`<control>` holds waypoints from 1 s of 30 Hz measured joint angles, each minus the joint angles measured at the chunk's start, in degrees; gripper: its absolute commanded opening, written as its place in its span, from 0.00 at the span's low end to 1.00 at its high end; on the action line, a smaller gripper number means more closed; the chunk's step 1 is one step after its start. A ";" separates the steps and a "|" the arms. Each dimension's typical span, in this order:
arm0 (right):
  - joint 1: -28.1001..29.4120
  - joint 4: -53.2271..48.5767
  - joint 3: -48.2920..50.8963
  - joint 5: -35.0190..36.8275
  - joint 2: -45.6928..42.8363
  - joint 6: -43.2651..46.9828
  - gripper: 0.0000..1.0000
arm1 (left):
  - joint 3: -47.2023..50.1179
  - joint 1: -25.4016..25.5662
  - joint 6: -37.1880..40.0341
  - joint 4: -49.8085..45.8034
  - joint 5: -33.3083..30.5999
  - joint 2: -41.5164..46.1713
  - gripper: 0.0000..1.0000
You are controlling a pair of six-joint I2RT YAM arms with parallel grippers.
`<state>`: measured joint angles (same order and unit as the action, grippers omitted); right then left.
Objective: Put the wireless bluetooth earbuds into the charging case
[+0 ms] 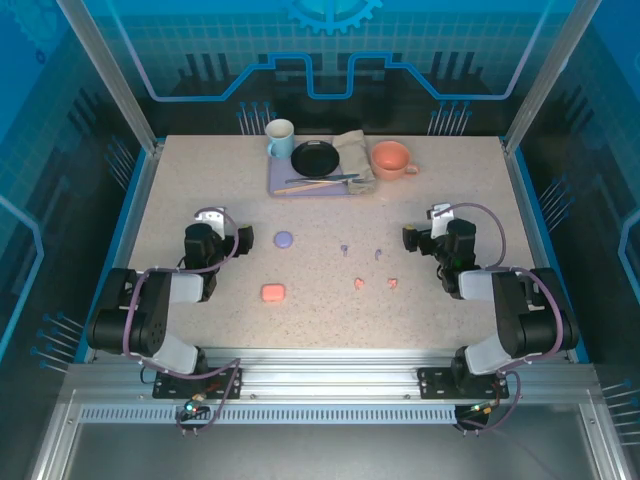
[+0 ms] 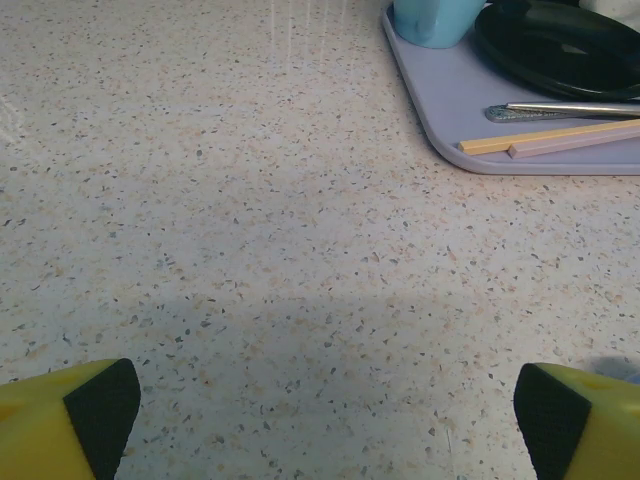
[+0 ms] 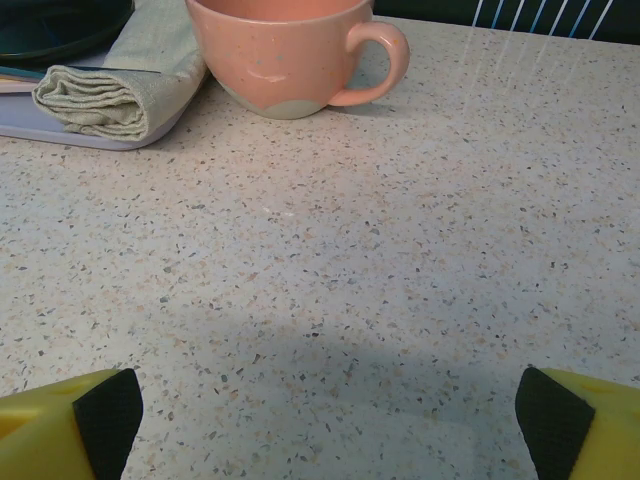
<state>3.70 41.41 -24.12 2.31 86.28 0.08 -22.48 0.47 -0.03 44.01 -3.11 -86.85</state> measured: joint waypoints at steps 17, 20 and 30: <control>-0.50 0.00 0.00 -1.07 0.00 0.00 1.00 | 0.00 0.00 0.00 -0.02 0.00 0.00 0.99; -0.81 -0.04 0.00 -1.29 -0.04 -0.02 1.00 | -0.52 0.00 0.04 -1.25 0.26 0.04 0.99; -1.31 -30.69 -16.61 5.31 -14.75 -11.82 1.00 | -10.03 1.05 -2.32 -20.48 -2.67 11.10 0.99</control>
<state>2.39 10.72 -40.73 7.62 71.53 -11.75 -32.51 1.52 -2.35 23.53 -5.78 -75.75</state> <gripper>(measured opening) 0.999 0.989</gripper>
